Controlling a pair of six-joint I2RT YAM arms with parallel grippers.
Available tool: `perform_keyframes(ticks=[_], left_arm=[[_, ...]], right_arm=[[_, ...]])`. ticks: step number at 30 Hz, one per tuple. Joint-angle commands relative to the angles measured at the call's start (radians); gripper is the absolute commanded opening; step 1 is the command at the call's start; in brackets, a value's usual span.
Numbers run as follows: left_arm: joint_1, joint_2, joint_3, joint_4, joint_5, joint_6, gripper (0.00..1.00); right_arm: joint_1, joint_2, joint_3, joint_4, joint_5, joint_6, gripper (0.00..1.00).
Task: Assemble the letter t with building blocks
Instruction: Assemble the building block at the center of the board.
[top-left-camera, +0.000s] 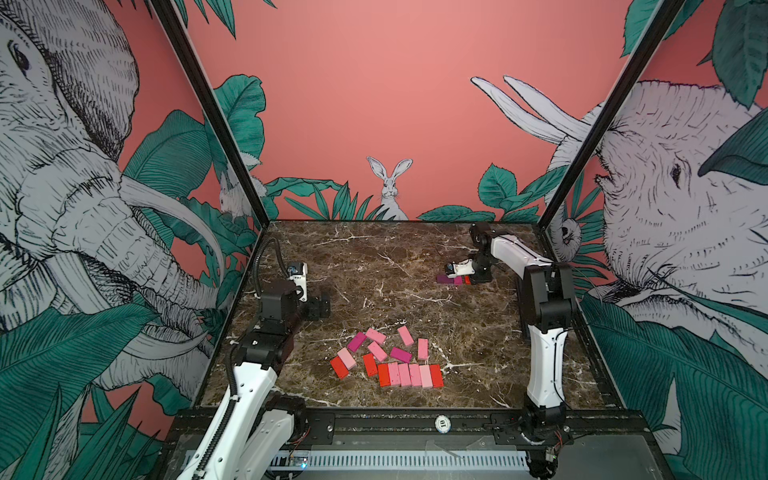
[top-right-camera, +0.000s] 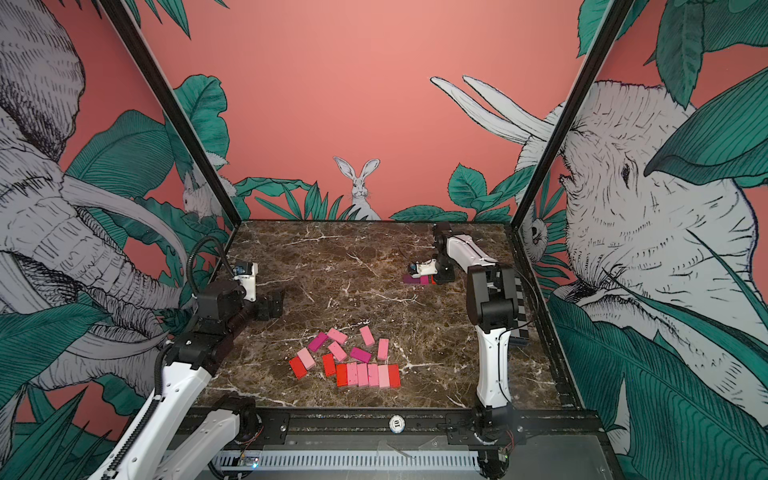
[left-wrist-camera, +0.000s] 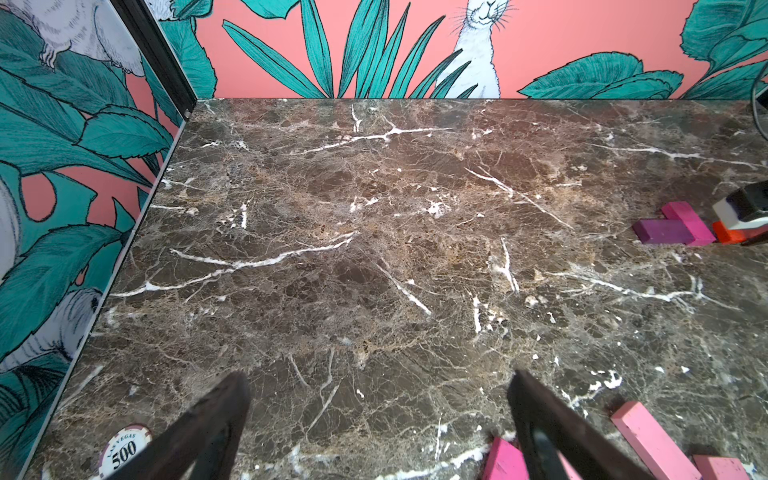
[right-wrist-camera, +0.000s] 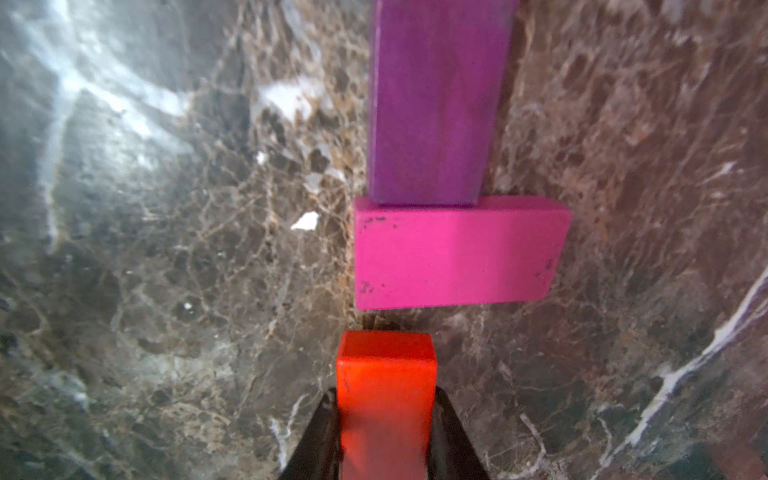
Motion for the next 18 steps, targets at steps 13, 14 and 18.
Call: perform_keyframes(ticks=[13, 14, 18], left_arm=[[0.000, -0.018, -0.004, 0.001, -0.007, 0.004, 0.99], [0.000, -0.018, -0.004, -0.001, -0.007, 0.003, 0.99], [0.000, -0.020, -0.006, 0.001, -0.009, 0.003, 0.99]], right_arm=[[0.005, 0.034, 0.034, -0.035, -0.046, 0.026, 0.00], [0.006, 0.035, 0.034, -0.035, -0.047, 0.027, 0.00], [0.010, 0.038, 0.033, -0.036, -0.053, 0.029, 0.00]])
